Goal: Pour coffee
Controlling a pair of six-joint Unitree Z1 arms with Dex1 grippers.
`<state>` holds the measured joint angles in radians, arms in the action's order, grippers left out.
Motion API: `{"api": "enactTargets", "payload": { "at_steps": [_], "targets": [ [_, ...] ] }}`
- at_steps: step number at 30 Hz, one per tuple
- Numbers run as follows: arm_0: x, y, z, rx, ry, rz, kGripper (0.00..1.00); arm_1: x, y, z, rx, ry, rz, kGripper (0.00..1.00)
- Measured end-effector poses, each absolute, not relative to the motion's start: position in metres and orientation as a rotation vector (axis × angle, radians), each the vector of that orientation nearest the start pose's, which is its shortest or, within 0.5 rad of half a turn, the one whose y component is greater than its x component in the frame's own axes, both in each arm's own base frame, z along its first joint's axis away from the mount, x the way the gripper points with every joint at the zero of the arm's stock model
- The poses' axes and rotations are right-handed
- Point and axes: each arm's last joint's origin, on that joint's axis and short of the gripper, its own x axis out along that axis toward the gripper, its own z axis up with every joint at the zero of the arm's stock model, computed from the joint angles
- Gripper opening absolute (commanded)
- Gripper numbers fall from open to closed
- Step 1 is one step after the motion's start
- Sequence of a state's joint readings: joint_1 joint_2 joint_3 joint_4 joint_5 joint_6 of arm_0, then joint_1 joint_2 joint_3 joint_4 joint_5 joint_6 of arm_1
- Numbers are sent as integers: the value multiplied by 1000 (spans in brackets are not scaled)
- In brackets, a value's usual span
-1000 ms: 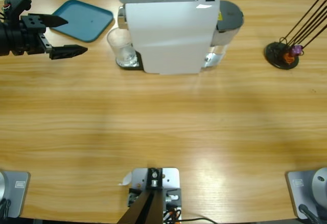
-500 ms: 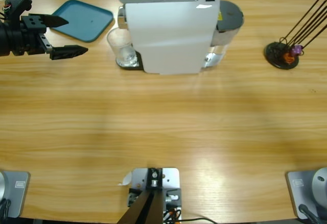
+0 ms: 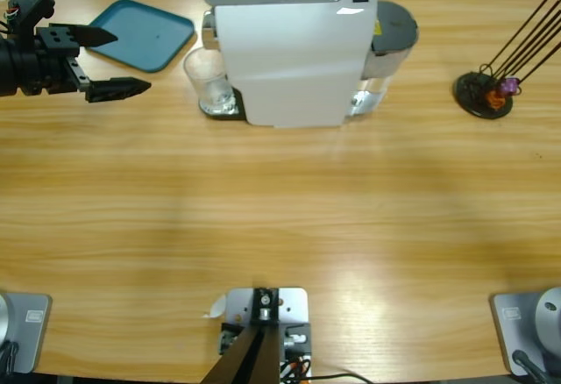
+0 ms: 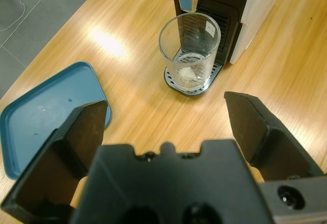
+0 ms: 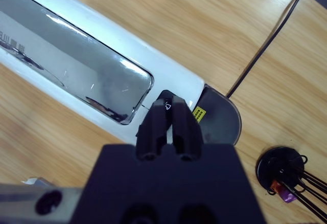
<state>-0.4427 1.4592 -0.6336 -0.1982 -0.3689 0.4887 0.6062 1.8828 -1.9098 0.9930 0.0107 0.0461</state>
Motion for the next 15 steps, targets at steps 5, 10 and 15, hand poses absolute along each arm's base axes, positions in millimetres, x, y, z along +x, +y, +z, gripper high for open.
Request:
{"api": "enactTargets", "payload": {
  "at_steps": [5, 10, 15],
  "targets": [
    [213, -121, 262, 469, 440, -926, 1000, 321, 224, 398, -251, 961, 545, 0],
    [213, -121, 262, 469, 440, -926, 1000, 319, 222, 396, -251, 961, 545, 0],
    [213, -121, 262, 469, 440, -926, 1000, 317, 222, 403, -278, 937, 566, 1000]
  ]
}}
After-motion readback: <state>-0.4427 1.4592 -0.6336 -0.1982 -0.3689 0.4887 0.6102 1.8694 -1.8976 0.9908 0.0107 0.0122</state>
